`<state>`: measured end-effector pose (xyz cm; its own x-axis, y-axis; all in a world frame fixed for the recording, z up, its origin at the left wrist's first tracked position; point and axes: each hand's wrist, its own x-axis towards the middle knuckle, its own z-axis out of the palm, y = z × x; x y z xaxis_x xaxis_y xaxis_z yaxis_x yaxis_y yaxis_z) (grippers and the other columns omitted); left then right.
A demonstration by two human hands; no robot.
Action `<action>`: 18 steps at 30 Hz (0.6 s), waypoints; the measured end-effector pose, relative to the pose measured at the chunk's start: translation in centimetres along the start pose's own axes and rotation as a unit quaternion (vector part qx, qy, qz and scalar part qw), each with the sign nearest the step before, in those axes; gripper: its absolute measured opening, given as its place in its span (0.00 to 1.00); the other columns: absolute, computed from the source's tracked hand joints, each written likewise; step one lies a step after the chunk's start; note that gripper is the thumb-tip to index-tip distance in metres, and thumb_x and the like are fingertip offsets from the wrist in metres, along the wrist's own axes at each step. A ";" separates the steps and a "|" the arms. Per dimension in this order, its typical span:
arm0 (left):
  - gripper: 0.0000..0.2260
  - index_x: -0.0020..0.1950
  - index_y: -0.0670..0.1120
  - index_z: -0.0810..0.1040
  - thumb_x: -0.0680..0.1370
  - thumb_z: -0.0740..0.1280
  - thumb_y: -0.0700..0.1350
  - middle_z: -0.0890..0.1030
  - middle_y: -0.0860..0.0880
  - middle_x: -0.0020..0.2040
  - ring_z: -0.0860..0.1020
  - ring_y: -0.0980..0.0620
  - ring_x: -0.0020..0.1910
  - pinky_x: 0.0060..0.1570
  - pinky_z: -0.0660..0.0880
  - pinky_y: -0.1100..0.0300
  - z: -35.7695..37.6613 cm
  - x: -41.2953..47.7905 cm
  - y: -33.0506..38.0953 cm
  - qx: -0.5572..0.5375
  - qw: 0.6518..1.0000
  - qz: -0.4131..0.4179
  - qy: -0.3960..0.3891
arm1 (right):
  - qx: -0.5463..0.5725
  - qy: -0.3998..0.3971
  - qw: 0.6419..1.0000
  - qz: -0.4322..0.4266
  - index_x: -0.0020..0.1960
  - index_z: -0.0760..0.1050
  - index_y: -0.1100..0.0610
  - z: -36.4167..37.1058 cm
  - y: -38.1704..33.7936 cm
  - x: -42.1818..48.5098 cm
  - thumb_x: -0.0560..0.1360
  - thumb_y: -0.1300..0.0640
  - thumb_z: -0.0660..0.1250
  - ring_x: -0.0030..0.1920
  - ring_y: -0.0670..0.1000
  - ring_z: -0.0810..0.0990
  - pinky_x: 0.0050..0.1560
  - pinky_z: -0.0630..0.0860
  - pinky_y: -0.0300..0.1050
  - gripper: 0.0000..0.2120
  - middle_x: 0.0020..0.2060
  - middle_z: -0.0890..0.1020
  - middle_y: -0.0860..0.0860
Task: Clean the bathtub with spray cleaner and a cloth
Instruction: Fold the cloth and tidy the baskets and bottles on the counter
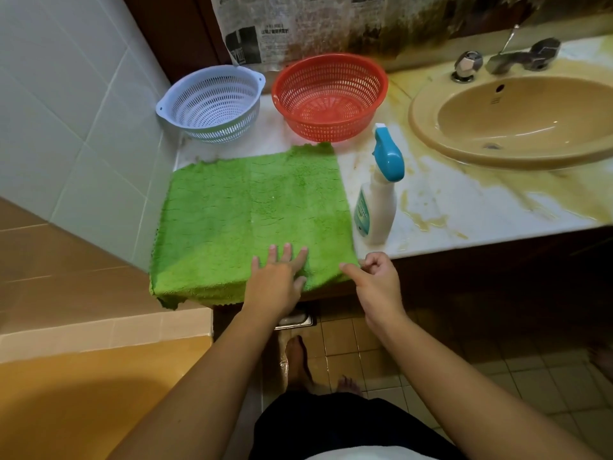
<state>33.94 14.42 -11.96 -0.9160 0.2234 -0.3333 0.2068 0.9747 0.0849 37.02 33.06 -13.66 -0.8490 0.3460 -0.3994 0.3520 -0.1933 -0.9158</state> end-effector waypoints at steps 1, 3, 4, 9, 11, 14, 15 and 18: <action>0.31 0.84 0.58 0.45 0.86 0.58 0.54 0.49 0.47 0.85 0.48 0.40 0.83 0.80 0.50 0.34 0.0 0.0 -0.1 0.000 1.000 0.002 0.001 | -0.039 0.008 0.999 -0.014 0.44 0.69 0.52 -0.2 0.1 0.1 0.72 0.64 0.77 0.34 0.46 0.71 0.41 0.71 0.41 0.17 0.33 0.74 0.47; 0.31 0.84 0.58 0.44 0.86 0.59 0.54 0.49 0.47 0.85 0.47 0.40 0.83 0.80 0.49 0.34 0.1 -0.1 -0.1 -0.002 1.000 0.005 0.004 | -0.134 0.034 0.989 -0.046 0.46 0.71 0.51 -0.8 0.1 0.1 0.73 0.63 0.74 0.31 0.46 0.73 0.41 0.73 0.45 0.13 0.31 0.76 0.48; 0.31 0.84 0.58 0.44 0.86 0.59 0.54 0.48 0.47 0.85 0.47 0.41 0.83 0.80 0.49 0.35 0.1 -0.1 -0.1 -0.004 1.000 0.006 0.004 | -0.177 0.051 0.981 -0.060 0.46 0.72 0.51 -1.0 0.2 0.0 0.74 0.64 0.72 0.32 0.48 0.73 0.41 0.73 0.46 0.11 0.30 0.75 0.48; 0.30 0.84 0.58 0.49 0.86 0.60 0.53 0.50 0.49 0.85 0.46 0.44 0.84 0.81 0.45 0.38 0.2 -0.6 -0.6 -0.051 0.998 0.019 0.021 | -0.433 0.046 0.828 -0.355 0.56 0.79 0.53 -0.7 0.7 -0.2 0.76 0.61 0.70 0.53 0.55 0.77 0.56 0.71 0.54 0.10 0.48 0.81 0.48; 0.28 0.84 0.56 0.55 0.85 0.62 0.50 0.54 0.50 0.84 0.48 0.47 0.84 0.82 0.45 0.42 0.4 -0.9 -1.2 -0.095 0.994 0.033 0.045 | -0.506 -0.080 0.741 -0.434 0.67 0.77 0.56 -0.2 1.2 0.6 0.77 0.58 0.68 0.68 0.56 0.75 0.70 0.69 0.57 0.18 0.65 0.79 0.53; 0.26 0.82 0.52 0.64 0.84 0.64 0.45 0.61 0.51 0.83 0.55 0.51 0.83 0.82 0.49 0.49 1.0 -1.6 -2.7 -0.138 0.985 0.047 0.088 | -0.593 -0.165 0.672 -0.412 0.76 0.69 0.56 0.4 1.7 0.9 0.80 0.55 0.64 0.78 0.56 0.66 0.80 0.59 0.58 0.25 0.77 0.71 0.54; 0.25 0.81 0.51 0.66 0.83 0.65 0.44 0.64 0.50 0.82 0.57 0.51 0.82 0.81 0.52 0.51 1.1 -1.9 -3.2 -0.141 0.984 0.044 0.098 | -0.605 -0.152 0.666 -0.408 0.76 0.70 0.56 0.6 1.7 0.7 0.80 0.54 0.64 0.77 0.56 0.67 0.80 0.60 0.58 0.25 0.76 0.72 0.53; 0.21 0.75 0.48 0.75 0.81 0.68 0.45 0.74 0.47 0.76 0.69 0.47 0.77 0.76 0.65 0.48 1.7 -3.3 -5.2 -0.128 0.981 0.013 0.147 | -0.616 -0.102 0.671 -0.399 0.68 0.76 0.55 2.0 0.9 0.1 0.78 0.49 0.64 0.67 0.56 0.74 0.72 0.67 0.58 0.21 0.66 0.77 0.53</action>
<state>36.48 8.62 -12.86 -0.9788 0.1996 -0.0456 0.1732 0.9258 0.3360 36.43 31.12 -14.45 -0.9527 -0.2704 0.1387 -0.2962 0.9283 -0.2249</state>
